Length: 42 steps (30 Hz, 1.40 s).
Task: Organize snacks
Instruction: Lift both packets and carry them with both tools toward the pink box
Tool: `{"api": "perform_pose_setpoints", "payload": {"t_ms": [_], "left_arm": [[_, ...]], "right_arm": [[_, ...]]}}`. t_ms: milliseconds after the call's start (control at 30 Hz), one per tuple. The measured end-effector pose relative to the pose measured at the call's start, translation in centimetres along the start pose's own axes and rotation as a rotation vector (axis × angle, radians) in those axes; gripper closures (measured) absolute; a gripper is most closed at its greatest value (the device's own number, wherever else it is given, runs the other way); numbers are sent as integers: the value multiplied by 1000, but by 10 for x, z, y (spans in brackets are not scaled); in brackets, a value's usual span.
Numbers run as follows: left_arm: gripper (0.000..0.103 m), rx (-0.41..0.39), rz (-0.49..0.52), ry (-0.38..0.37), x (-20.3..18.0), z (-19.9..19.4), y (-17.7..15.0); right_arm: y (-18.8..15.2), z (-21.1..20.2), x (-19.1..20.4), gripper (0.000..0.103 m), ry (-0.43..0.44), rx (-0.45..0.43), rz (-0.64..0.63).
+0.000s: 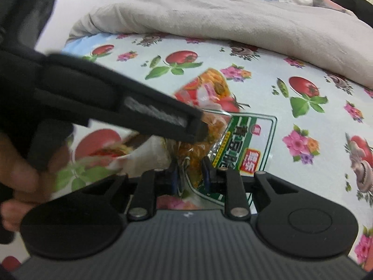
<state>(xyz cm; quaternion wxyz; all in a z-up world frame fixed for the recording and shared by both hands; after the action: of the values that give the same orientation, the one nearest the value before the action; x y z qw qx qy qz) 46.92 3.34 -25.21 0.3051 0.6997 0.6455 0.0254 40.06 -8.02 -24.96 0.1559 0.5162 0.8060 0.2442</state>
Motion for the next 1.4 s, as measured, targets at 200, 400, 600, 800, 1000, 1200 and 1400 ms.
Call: {"api": "perform_pose_setpoints", "payload": {"t_ms": [200, 400, 600, 800, 1000, 1200, 1400], "left_arm": [[93, -30, -26, -15, -6, -22, -18], [96, -42, -70, -9, 1, -34, -35], [96, -55, -63, 24, -10, -50, -49], [96, -69, -60, 46, -25, -67, -57], [96, -84, -76, 57, -37, -86, -63], [96, -103, -51, 68, -57, -107, -67], [96, -106, -50, 51, -73, -121, -80]], "right_arm": [[-16, -9, -4, 79, -81, 20, 25], [-33, -25, -20, 79, -100, 24, 105], [-45, -46, -28, 80, -125, 21, 139], [-49, -74, -36, 80, -125, -15, 208], [-50, -100, -41, 80, -143, -54, 222], [-55, -123, -45, 86, -161, -60, 240], [-71, -133, -44, 90, -144, -53, 265]]}}
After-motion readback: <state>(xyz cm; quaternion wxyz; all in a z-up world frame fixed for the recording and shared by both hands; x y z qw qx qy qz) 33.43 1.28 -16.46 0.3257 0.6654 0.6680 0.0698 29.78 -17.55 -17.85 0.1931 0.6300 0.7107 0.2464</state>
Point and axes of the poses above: each gripper's, at about its wrist camera, not at the fingertips, and z roughly the way its jaws point, x to its left, y to its top, the point moved 4 cm from there along z, roughly the way its jaws point, and after that the axes turned 9 degrees about x, right-handed, at the moved point
